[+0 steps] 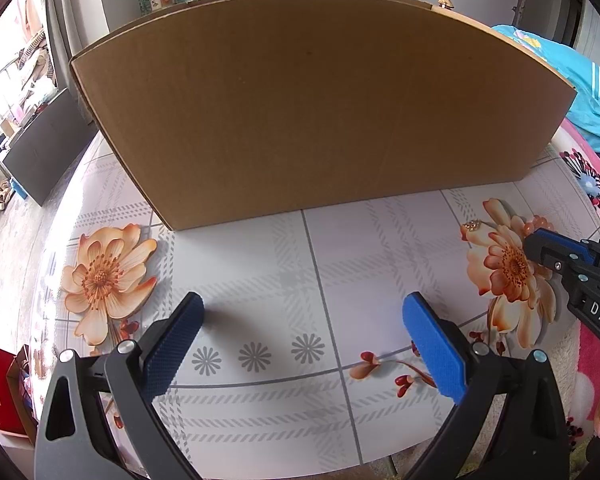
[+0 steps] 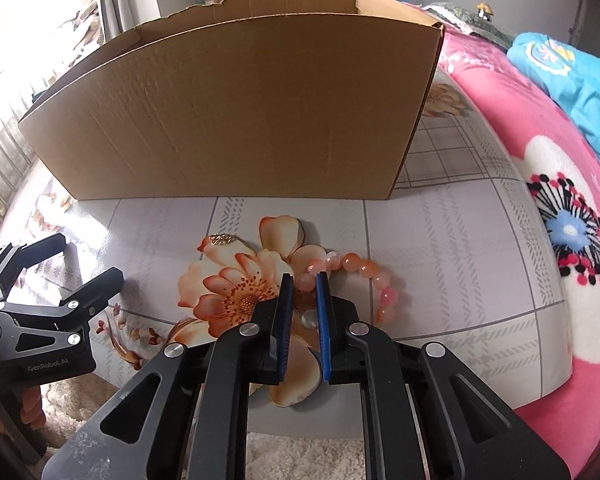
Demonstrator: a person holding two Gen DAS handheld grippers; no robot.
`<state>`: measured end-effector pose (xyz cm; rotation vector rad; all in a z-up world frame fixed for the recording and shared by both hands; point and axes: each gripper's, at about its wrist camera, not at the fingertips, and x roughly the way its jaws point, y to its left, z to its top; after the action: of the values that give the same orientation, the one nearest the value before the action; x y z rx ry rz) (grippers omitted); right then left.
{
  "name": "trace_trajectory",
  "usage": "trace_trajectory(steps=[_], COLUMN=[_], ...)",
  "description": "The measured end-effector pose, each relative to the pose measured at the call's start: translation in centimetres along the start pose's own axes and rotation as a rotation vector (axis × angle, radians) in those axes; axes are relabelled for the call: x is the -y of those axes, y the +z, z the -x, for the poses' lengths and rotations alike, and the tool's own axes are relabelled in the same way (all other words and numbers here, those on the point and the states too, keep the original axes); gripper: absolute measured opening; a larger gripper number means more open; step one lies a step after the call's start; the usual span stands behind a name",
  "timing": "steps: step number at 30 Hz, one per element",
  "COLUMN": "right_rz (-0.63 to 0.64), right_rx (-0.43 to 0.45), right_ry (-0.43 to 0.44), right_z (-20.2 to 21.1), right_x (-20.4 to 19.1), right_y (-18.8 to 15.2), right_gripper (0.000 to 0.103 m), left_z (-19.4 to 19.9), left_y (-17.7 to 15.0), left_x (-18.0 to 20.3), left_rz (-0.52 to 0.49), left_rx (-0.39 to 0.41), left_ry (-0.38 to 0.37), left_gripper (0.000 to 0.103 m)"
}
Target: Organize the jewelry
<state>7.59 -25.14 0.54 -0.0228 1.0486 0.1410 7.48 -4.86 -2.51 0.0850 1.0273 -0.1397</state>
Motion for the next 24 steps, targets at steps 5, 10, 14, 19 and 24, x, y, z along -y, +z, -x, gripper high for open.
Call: trace_trajectory(steps=[5, 10, 14, 19, 24], right_rz=[-0.008, -0.011, -0.014, -0.017, -0.021], right_rx=[0.005, 0.008, 0.009, 0.011, 0.014], right_ry=[0.001, 0.005, 0.005, 0.008, 0.009], right_z=[0.23, 0.16, 0.26, 0.29, 0.29], right_x=[0.04, 0.41, 0.44, 0.59, 0.61], right_y=[-0.36, -0.40, -0.44, -0.46, -0.49], right_gripper=[0.011, 0.011, 0.011, 0.011, 0.011], left_z=[-0.01, -0.03, -0.02, -0.06, -0.03], left_y=[0.01, 0.01, -0.01, 0.04, 0.02], left_x=[0.01, -0.01, 0.00, 0.02, 0.02], left_rz=[0.000, 0.000, -0.001, -0.001, -0.001], left_rx=[0.000, -0.001, 0.000, -0.001, -0.001], left_ry=[0.000, 0.000, 0.000, 0.000, 0.000], left_gripper=[0.098, 0.098, 0.098, 0.098, 0.098])
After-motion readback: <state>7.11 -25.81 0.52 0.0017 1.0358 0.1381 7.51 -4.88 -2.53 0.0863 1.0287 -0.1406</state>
